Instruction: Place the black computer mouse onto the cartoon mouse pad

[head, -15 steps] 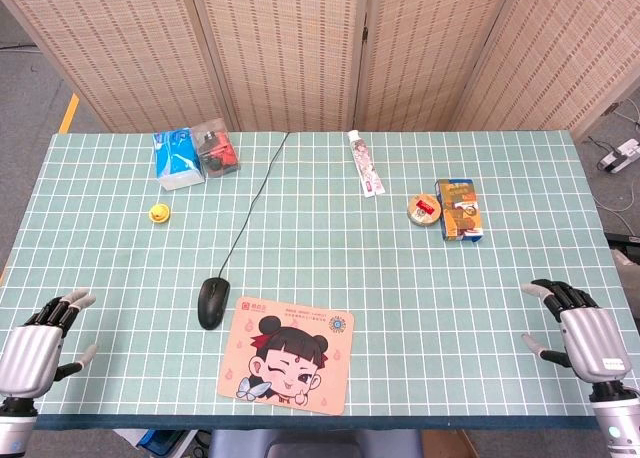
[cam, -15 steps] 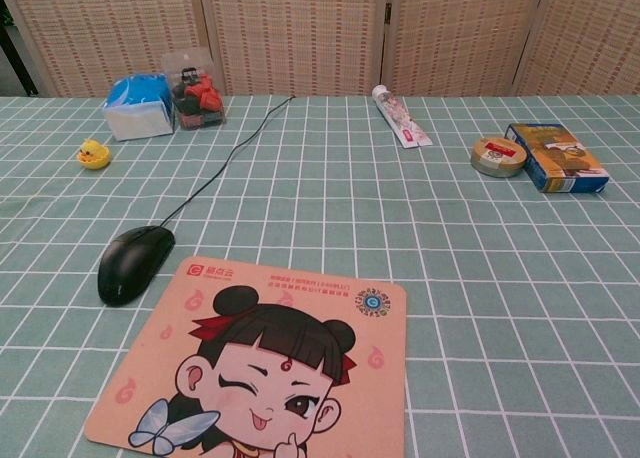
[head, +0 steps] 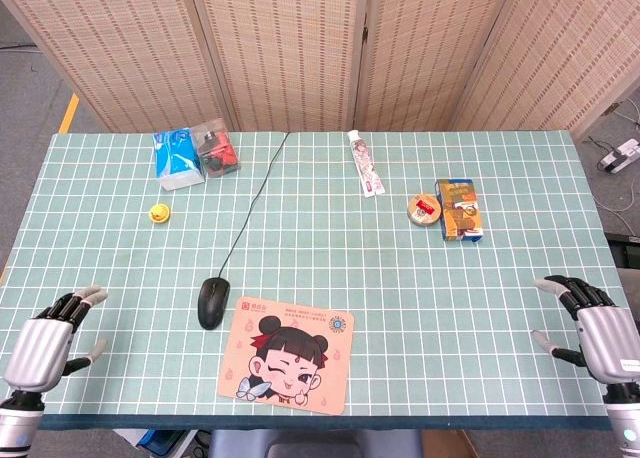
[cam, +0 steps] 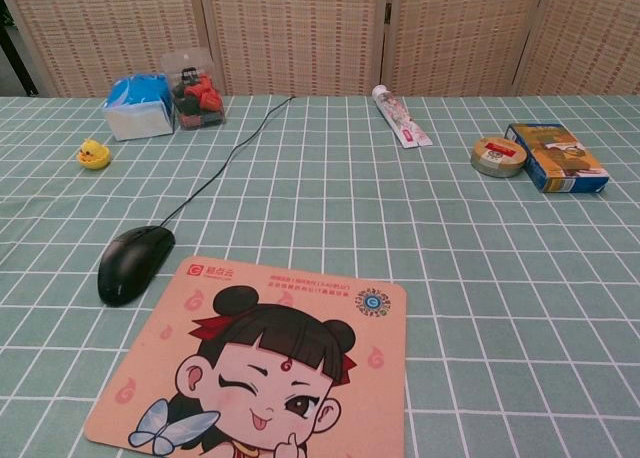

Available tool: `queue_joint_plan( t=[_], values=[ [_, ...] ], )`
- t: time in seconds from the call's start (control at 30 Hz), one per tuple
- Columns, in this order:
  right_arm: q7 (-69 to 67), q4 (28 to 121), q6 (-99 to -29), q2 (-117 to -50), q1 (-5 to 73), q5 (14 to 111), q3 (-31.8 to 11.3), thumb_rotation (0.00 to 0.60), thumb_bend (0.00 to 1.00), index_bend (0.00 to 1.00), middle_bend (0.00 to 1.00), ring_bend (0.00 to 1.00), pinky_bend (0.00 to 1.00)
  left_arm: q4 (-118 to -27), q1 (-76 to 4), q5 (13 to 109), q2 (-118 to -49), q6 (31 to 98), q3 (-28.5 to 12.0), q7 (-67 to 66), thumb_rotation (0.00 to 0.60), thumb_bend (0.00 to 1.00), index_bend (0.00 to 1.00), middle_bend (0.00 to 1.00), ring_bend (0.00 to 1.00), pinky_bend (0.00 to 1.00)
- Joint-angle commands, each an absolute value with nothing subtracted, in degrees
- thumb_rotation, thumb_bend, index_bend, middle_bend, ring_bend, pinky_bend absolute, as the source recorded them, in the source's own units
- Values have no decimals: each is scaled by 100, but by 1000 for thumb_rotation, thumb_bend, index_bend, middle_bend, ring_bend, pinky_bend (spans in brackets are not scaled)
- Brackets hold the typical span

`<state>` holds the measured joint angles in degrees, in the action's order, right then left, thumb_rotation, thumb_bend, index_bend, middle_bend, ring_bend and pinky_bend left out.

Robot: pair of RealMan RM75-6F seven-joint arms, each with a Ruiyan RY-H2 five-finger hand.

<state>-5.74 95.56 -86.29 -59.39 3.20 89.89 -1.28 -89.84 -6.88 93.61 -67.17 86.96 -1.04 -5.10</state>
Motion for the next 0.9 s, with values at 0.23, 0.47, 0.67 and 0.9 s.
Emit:
queue_joint_plan(
  t=[0.23,0.47,0.67,0.9],
  values=[
    [-740,9557,-8619,-5864,323,8967,-157,600,161,271,254,195,277,-8318,-1242,10077,-6872,8837,-324,-290,600,251,351,736,708,873],
    [-785,9572,-8627,-5835,314,8974,-158,600,161,271,262,195,277,-8847,-1720,10382,-6512,8024,-52,-256,600,287,340,1000,998,1000],
    [-810,9585,-8628,-5814,310,9009,-143,600,161,272,265,195,278,-9595,-2134,10203,-6226,7156,-64,-822,600,487,307,1000,1000,1000],
    [-868,9589,-8680,-5780,281,8991,-161,600,161,272,270,195,279,-10123,-2602,9682,-6212,6117,-163,-1535,600,597,264,1000,1000,1000]
  ],
)
